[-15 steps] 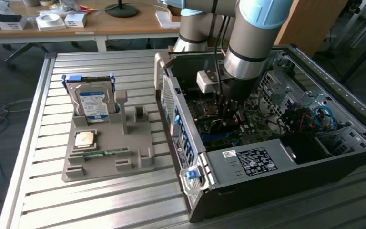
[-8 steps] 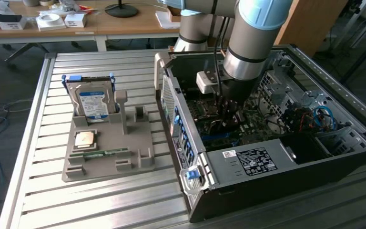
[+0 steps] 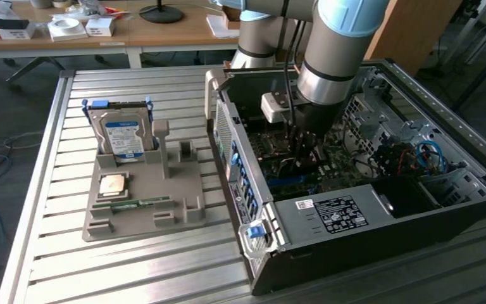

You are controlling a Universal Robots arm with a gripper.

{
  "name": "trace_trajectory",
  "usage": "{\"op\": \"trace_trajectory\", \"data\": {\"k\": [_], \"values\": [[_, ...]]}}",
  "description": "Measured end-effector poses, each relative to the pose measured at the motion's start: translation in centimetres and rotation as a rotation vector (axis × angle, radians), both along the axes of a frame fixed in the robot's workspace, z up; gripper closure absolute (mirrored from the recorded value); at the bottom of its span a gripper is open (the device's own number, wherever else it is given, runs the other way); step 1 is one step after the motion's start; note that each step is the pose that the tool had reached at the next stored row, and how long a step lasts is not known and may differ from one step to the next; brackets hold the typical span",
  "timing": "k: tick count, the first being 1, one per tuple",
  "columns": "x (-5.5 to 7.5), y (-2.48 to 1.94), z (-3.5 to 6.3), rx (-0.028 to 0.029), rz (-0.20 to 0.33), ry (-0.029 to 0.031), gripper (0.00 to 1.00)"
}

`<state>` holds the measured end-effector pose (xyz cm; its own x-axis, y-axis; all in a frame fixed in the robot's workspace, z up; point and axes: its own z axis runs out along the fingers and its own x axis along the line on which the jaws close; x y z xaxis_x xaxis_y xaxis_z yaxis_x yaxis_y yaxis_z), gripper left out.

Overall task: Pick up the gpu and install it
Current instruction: 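Insert the gpu into the slot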

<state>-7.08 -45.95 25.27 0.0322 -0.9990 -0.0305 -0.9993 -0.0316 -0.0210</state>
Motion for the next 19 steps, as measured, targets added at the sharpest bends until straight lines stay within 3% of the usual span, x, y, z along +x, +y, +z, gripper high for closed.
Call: {"op": "trace_trajectory", "data": {"k": [19], "values": [[-0.02, -0.18, -0.05, -0.0003, -0.030, 0.0002, 0.74]]}}
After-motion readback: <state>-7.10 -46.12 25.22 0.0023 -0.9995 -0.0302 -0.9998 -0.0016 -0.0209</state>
